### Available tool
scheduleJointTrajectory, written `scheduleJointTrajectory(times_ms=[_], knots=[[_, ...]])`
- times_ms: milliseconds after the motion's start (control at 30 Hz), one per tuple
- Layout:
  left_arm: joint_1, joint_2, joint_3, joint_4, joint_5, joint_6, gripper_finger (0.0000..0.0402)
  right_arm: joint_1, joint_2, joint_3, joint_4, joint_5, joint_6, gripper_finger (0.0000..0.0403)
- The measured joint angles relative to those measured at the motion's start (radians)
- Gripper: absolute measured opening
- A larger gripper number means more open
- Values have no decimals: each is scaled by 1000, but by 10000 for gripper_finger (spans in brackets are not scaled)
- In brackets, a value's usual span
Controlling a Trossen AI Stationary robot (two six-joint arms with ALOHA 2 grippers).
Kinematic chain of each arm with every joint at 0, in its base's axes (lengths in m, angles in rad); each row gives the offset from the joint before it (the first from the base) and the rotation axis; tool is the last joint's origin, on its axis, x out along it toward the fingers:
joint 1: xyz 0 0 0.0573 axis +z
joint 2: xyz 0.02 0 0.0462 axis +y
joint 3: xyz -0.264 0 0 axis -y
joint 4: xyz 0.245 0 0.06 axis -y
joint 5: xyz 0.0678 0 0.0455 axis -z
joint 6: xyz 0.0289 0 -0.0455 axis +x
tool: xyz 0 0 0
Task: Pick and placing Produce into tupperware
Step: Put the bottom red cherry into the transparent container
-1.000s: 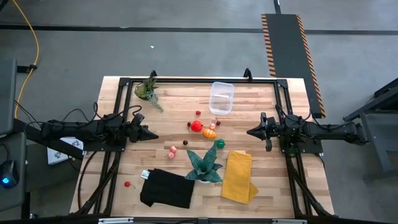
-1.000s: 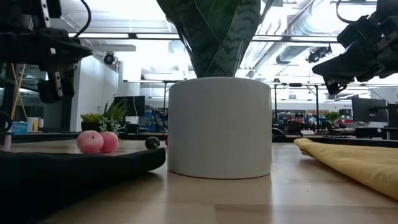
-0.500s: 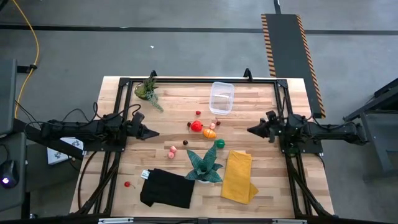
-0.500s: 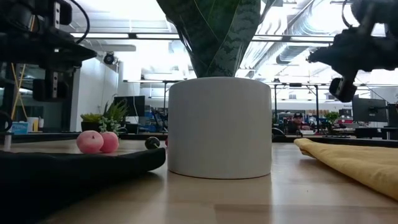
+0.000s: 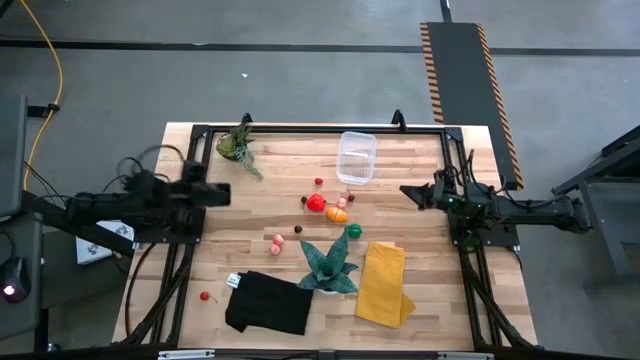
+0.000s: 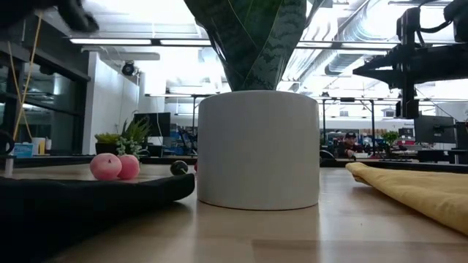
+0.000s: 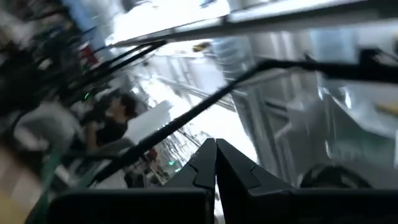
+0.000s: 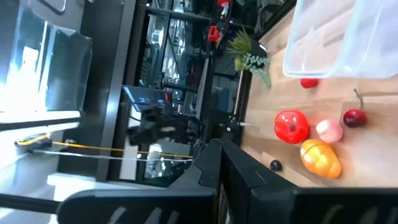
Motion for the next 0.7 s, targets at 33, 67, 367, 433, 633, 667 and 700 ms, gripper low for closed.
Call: scheduleJointTrajectory(times_ms=[33,67,367,433,633,667,700], knots=[[0,0,42,-32,11,48,1,0,0,0,-1,0,-9,0],[0,0,87,-81,18,103,1,0,0,0,-1,0,-16,0],[0,104,535,-970,-125,459,1,0,0,0,-7,11,-44,0],[0,141,620,-1064,-177,480,1,0,0,0,-4,30,-44,0],[0,247,833,-1212,-221,561,1,0,0,2,13,79,-85,0],[0,265,868,-1249,-219,563,0,0,1,3,11,78,-96,0],[0,285,904,-1292,-219,563,0,0,2,6,7,78,-116,0]])
